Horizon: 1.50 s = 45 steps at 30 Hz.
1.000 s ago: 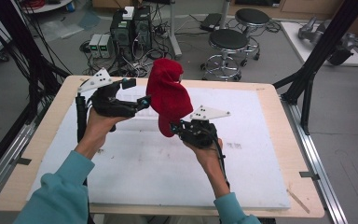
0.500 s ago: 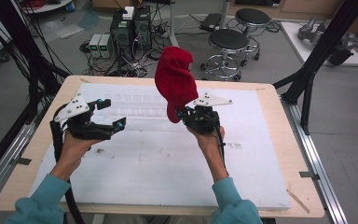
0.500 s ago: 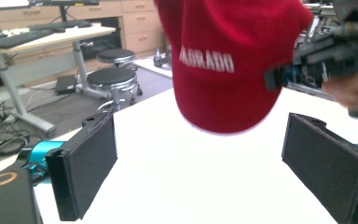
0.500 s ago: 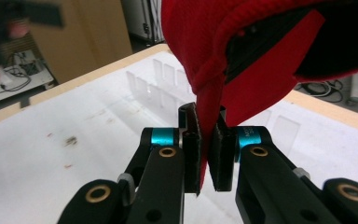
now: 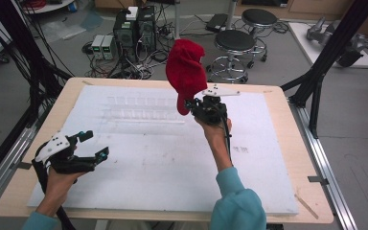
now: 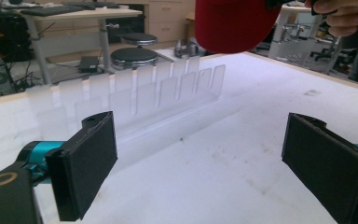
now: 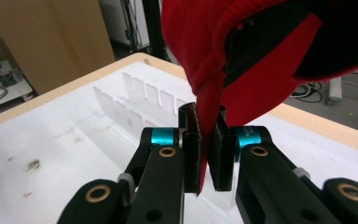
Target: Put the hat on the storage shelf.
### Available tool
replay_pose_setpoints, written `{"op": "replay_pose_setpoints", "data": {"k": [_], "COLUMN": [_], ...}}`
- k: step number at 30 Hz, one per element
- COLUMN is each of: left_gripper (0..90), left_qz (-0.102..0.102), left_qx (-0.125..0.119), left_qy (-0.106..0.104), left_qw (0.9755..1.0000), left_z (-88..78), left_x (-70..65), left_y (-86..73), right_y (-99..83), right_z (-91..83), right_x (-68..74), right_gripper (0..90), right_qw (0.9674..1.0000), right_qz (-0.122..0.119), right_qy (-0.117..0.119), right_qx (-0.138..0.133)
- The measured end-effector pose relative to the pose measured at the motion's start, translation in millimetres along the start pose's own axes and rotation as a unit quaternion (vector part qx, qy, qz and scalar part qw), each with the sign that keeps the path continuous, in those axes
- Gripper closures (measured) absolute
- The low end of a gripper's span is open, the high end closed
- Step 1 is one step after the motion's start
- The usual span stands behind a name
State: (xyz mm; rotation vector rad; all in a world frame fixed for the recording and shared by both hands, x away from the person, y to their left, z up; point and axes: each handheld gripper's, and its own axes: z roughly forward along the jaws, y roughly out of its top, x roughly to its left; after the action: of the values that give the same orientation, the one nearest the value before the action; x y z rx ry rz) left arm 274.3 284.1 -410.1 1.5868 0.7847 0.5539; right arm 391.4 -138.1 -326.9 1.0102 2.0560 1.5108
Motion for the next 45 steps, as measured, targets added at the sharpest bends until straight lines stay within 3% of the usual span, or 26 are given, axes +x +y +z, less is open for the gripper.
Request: {"op": "replay_pose_setpoints", "data": {"k": [4, 14, 26, 37, 45], "left_gripper": [10.6, 10.8, 10.9, 10.9, 10.9], "left_qz": [-0.007, 0.007, 0.005, 0.010, 0.010], "left_qx": [-0.001, 0.008, 0.004, -0.002, -0.005], "left_qy": [0.012, 0.041, 0.046, 0.046, 0.048], "left_qw": [0.9999, 0.9991, 0.9989, 0.9989, 0.9988], "left_z": [-5.6, -12.4, -15.1, -16.3, -16.8], "left_x": [2.3, 3.5, 4.9, 3.1, 2.9], "left_y": [-14.9, -37.3, -41.3, -42.3, -42.6], "right_y": [1.1, -6.9, -15.6, -23.9, -32.6], "right_z": [7.1, 30.9, 48.5, 50.4, 46.1], "right_x": [-5.0, -11.6, -12.1, -13.9, -7.7], "right_gripper": [85.3, 85.3, 85.4, 85.3, 85.2], "right_qw": [0.9999, 0.9998, 0.9993, 0.9984, 0.9972], "right_qz": [0.007, 0.020, 0.029, 0.038, 0.021], "right_qy": [-0.009, -0.007, -0.003, -0.001, -0.006], "right_qx": [-0.003, 0.003, 0.025, 0.042, 0.072]}}
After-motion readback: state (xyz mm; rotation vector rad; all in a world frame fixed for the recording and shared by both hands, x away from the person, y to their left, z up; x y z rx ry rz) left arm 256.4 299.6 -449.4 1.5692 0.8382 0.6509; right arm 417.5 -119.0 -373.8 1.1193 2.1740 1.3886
